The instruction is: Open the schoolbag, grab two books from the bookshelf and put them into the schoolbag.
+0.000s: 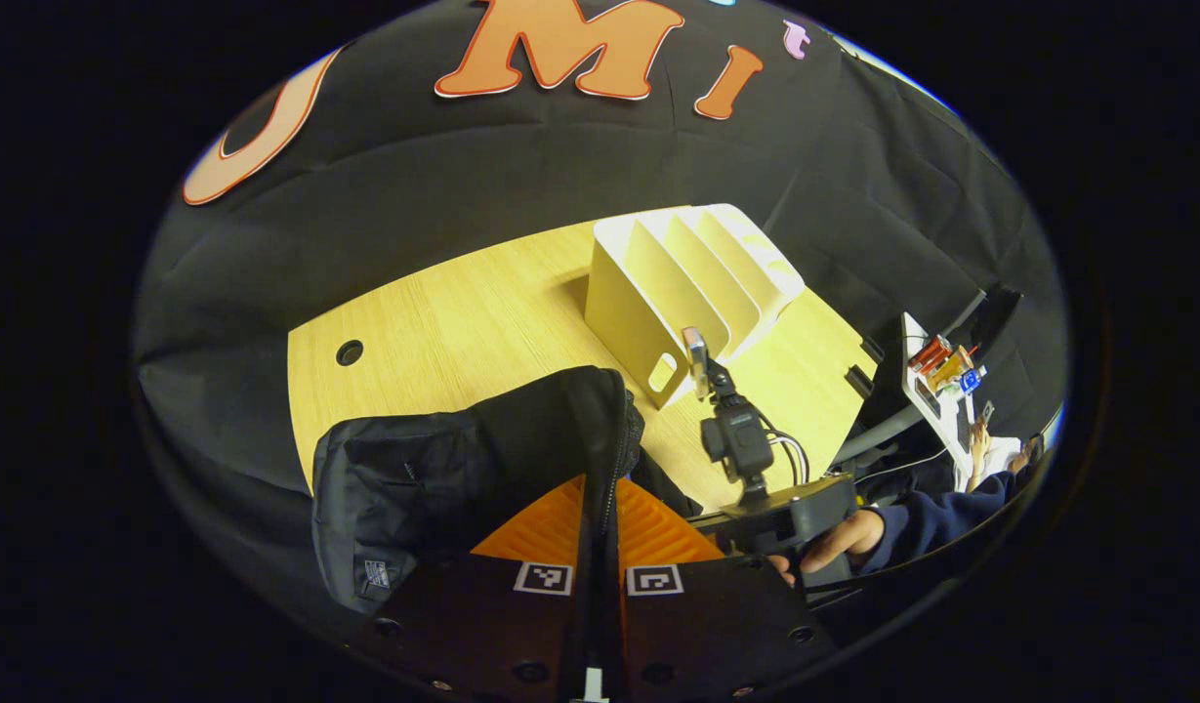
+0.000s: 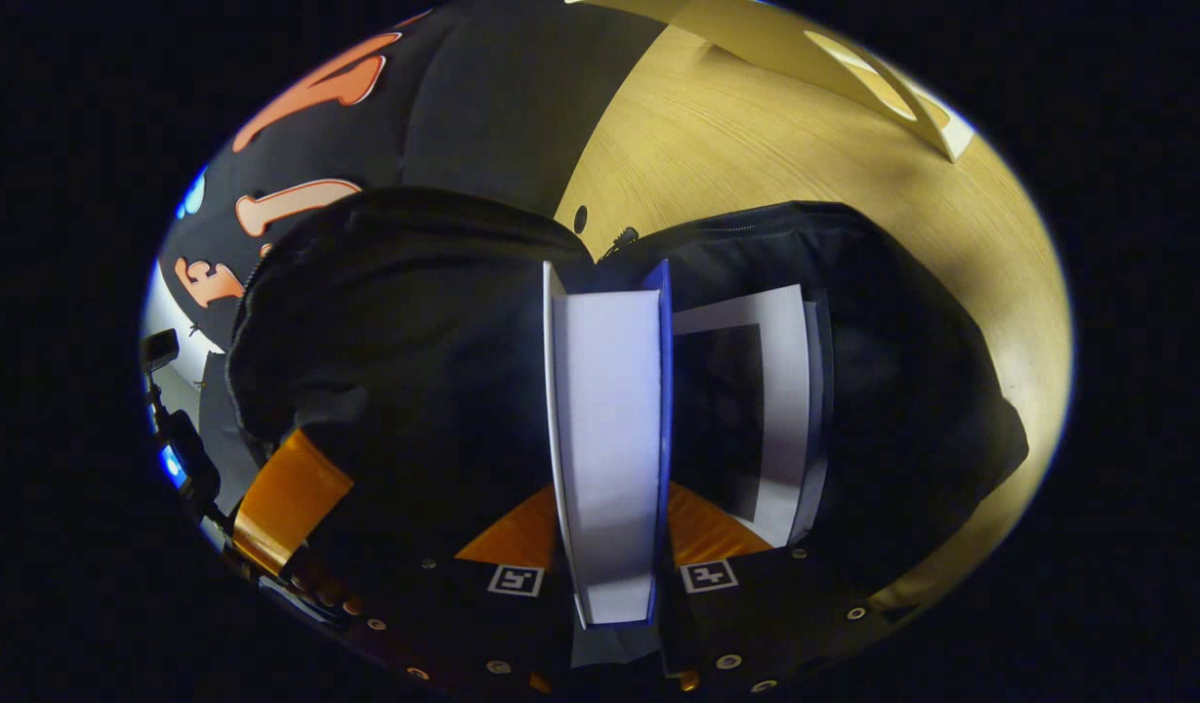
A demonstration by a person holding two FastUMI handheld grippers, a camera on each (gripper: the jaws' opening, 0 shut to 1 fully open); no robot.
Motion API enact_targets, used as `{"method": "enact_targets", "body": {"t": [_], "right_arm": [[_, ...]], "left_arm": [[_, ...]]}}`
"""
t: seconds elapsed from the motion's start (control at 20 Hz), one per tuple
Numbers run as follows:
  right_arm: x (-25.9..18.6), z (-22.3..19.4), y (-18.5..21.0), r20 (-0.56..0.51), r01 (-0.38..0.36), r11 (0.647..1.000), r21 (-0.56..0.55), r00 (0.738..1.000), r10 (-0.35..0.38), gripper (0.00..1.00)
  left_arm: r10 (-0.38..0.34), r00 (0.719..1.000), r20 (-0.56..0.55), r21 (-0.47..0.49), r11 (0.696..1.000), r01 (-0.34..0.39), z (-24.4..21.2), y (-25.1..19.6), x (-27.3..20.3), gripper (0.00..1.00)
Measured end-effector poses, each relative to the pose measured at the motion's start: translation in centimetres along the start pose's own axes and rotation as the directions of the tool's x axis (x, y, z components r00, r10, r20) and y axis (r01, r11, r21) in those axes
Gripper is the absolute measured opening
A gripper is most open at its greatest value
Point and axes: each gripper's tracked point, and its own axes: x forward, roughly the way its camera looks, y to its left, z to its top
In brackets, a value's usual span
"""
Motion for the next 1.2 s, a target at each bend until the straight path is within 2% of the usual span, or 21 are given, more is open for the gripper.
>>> {"method": "enact_targets", "body": {"t": [0.05, 0.15, 0.2, 0.25, 0.35, 0.4, 0.5, 0.7, 0.95, 1.1, 1.2], "right_arm": [[0.6, 0.0, -0.3, -0.007, 0.016, 1.000, 0.006, 1.000, -0.016, 0.37], [2.0, 0.1, -1.7, -0.023, 0.100, 0.995, 0.003, 0.995, -0.100, 0.43], [2.0, 0.1, -2.4, -0.031, 0.143, 0.990, -0.007, 0.989, -0.143, 0.54], [1.6, 0.3, -3.0, -0.034, 0.185, 0.982, -0.027, 0.982, -0.186, 0.48], [0.3, 0.7, -4.3, -0.028, 0.255, 0.963, -0.091, 0.966, -0.258, 0.84], [-0.1, 0.9, -4.4, -0.024, 0.281, 0.953, -0.115, 0.958, -0.285, 0.77], [-1.1, 1.6, -4.5, -0.018, 0.294, 0.945, -0.141, 0.954, -0.300, 0.86], [-5.8, 3.8, -5.0, 0.049, 0.332, 0.920, -0.206, 0.943, -0.329, 0.95], [-13.2, 7.4, -6.7, 0.155, 0.395, 0.887, -0.238, 0.917, -0.367, 0.98], [-18.0, 9.5, -7.6, 0.215, 0.419, 0.875, -0.242, 0.903, -0.373, 0.98], [-21.1, 10.7, -7.6, 0.250, 0.416, 0.879, -0.234, 0.899, -0.359, 0.99]], "left_arm": [[-0.005, 1.000, -0.004, 0.003, 1.000, 0.005, -0.2, -0.1, 0.0, 0.06], [0.004, 1.000, -0.011, 0.007, 1.000, -0.004, -0.6, 0.2, 0.3, 0.06], [0.005, 1.000, -0.011, -0.005, 1.000, -0.005, -0.8, 0.3, 0.4, 0.06], [0.006, 1.000, -0.008, -0.019, 1.000, -0.006, -0.8, 0.4, 0.6, 0.07], [0.022, 1.000, -0.005, -0.039, 0.999, -0.022, -1.2, 0.8, 0.7, 0.07], [0.028, 1.000, -0.003, -0.042, 0.999, -0.028, -1.7, 0.9, 0.8, 0.06], [0.044, 0.999, -0.001, -0.049, 0.998, -0.044, -2.0, 0.8, 1.1, 0.06], [0.086, 0.996, -0.011, -0.077, 0.993, -0.087, -2.5, 0.2, 2.1, 0.06], [0.150, 0.987, -0.049, -0.077, 0.985, -0.154, -3.1, -1.1, 3.7, 0.07], [0.173, 0.982, -0.074, -0.100, 0.979, -0.179, -4.1, -2.6, 4.8, 0.18], [0.179, 0.980, -0.083, -0.112, 0.976, -0.187, -4.7, -3.8, 5.9, 0.26]]}}
